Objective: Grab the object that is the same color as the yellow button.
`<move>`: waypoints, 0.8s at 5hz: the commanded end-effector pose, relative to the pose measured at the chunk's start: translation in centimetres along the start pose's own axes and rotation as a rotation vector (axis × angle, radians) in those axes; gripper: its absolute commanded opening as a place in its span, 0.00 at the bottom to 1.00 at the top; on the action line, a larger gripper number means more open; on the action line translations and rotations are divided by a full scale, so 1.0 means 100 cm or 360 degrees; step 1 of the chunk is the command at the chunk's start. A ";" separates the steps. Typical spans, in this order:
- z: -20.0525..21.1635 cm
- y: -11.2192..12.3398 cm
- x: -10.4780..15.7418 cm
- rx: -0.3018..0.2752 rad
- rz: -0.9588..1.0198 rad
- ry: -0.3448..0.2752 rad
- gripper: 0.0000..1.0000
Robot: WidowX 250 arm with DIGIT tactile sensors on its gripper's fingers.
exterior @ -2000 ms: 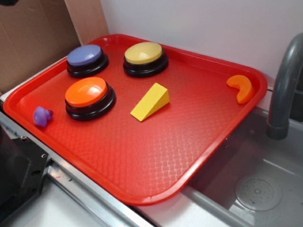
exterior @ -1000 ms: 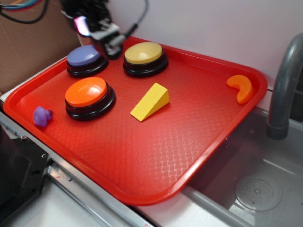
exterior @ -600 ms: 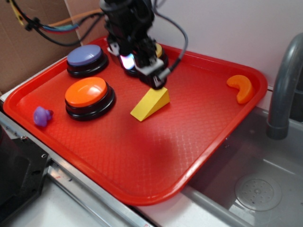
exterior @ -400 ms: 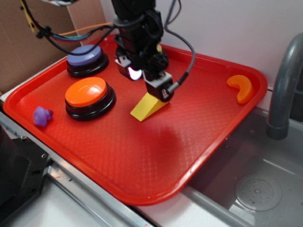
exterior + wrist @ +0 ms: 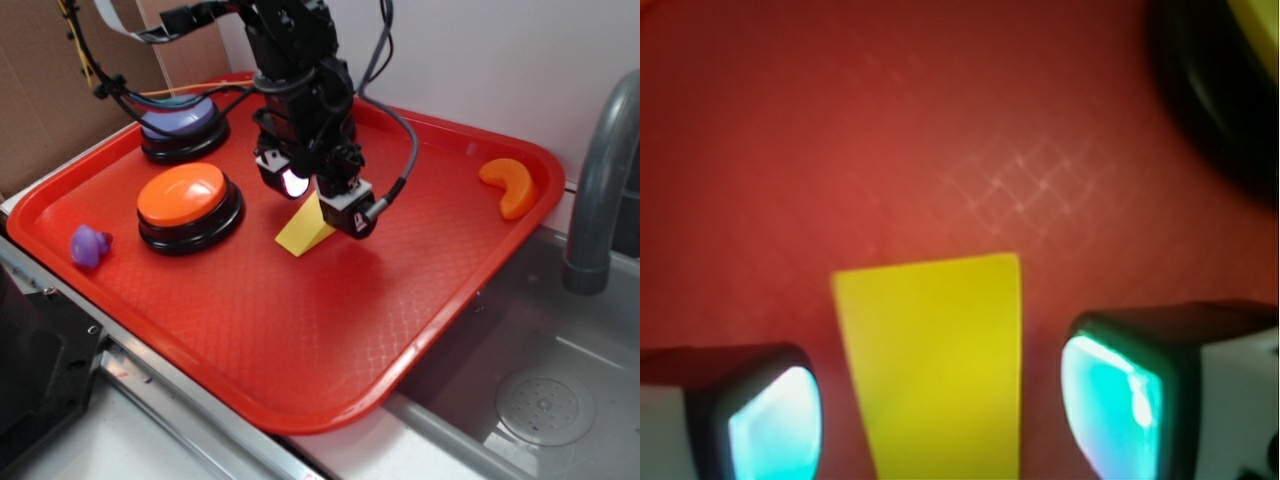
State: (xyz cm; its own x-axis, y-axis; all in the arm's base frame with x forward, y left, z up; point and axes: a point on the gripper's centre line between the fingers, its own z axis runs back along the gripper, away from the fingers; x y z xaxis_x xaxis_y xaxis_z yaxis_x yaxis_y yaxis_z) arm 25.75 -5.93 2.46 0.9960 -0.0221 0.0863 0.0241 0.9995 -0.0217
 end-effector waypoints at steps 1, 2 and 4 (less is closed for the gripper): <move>-0.001 -0.001 0.011 0.0006 0.0038 -0.0032 1.00; 0.000 0.000 0.010 -0.0013 0.0036 -0.0053 0.34; 0.038 0.012 0.019 0.0034 -0.0006 0.0002 0.03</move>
State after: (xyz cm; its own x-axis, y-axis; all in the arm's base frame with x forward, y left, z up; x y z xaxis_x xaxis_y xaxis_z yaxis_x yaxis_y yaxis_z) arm 26.16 -4.70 4.35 0.9995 -0.0304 0.0051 0.0303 0.9995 0.0126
